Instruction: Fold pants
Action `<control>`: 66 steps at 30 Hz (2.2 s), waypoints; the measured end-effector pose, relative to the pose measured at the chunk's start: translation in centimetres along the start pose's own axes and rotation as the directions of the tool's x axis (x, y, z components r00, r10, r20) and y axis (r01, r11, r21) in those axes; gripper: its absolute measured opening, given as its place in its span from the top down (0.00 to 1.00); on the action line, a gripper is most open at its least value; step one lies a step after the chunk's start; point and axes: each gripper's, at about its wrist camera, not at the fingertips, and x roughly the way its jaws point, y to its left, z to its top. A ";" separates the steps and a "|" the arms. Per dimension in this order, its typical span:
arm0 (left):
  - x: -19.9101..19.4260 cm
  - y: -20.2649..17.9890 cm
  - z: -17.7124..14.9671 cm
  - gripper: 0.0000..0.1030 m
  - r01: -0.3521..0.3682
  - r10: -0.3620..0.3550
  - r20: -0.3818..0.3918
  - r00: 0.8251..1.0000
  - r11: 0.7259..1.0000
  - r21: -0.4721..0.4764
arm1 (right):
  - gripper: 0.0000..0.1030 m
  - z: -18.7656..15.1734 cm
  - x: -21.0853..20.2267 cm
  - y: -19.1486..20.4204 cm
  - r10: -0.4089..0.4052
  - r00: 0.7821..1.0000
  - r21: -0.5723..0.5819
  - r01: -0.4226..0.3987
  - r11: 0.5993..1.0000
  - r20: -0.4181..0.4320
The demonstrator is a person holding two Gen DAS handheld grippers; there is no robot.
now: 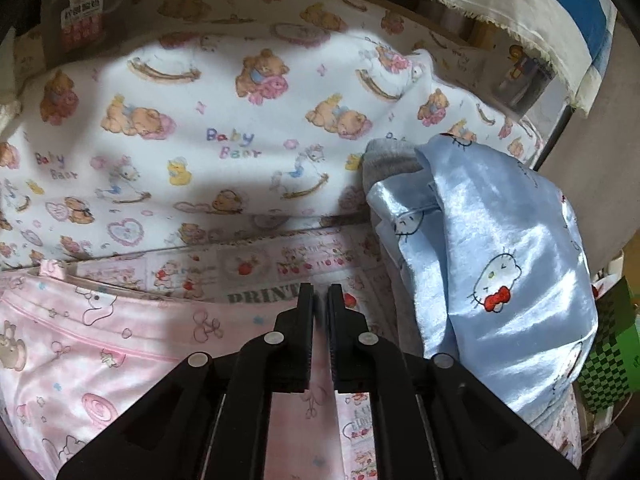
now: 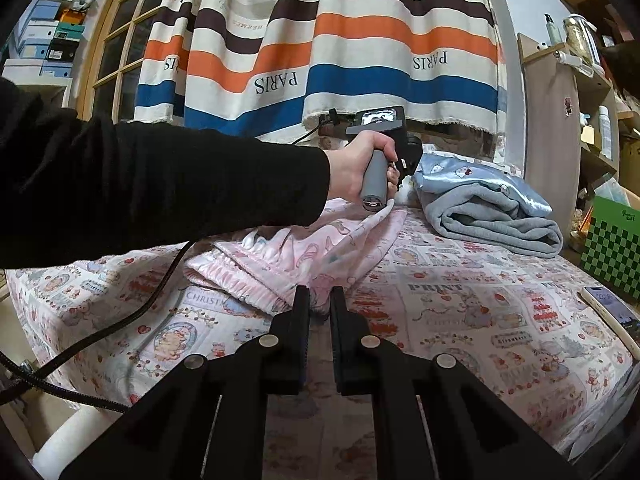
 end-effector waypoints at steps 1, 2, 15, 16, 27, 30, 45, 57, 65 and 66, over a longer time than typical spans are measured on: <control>-0.1 0.0 0.0 0.79 0.008 -0.008 0.001 1.000 1.000 0.005 | 0.92 0.0 0.0 0.0 -0.003 1.000 0.002 0.003 1.000 0.001; -0.4 0.0 0.0 0.63 0.009 -0.009 0.005 1.000 1.000 0.008 | 0.91 0.0 0.0 0.0 -0.006 1.000 0.005 0.006 1.000 0.001; -14.4 3.9 -1.6 0.53 -0.090 0.072 0.256 0.964 0.994 0.061 | 0.45 0.8 -1.2 -2.1 -0.058 0.998 0.069 0.056 0.996 0.022; -15.8 4.6 -2.1 0.53 -0.101 0.083 0.278 0.957 0.993 0.052 | 0.45 0.9 -1.2 -2.3 -0.060 0.998 0.071 0.058 0.996 0.025; -26.6 10.5 -12.9 0.53 -0.315 0.272 0.385 0.882 0.948 0.052 | 0.45 2.9 -0.8 -3.7 -0.115 0.992 0.127 0.107 0.986 0.055; -26.5 11.0 -17.6 0.53 -0.296 0.262 0.281 0.923 0.952 0.084 | 0.45 3.1 -0.8 -4.1 -0.116 0.992 0.157 0.107 0.982 0.055; -22.1 12.2 -26.6 0.70 0.047 -0.046 0.076 0.996 0.999 -0.015 | 0.65 3.2 2.2 -3.9 0.058 0.997 0.249 -0.041 0.968 -0.059; -24.9 10.8 -29.4 0.70 -0.002 -0.007 0.126 0.992 0.997 0.074 | 0.65 2.7 3.5 -4.0 0.066 0.994 0.267 -0.039 0.963 -0.092; -22.8 11.1 -28.8 0.70 -0.089 0.079 0.123 0.989 0.993 0.076 | 0.65 2.7 2.9 -3.5 0.063 0.995 0.253 -0.041 0.967 -0.078; -22.5 11.0 -28.6 0.70 -0.101 0.091 0.119 0.989 0.991 0.083 | 0.65 2.7 2.9 -3.3 0.063 0.995 0.250 -0.041 0.967 -0.080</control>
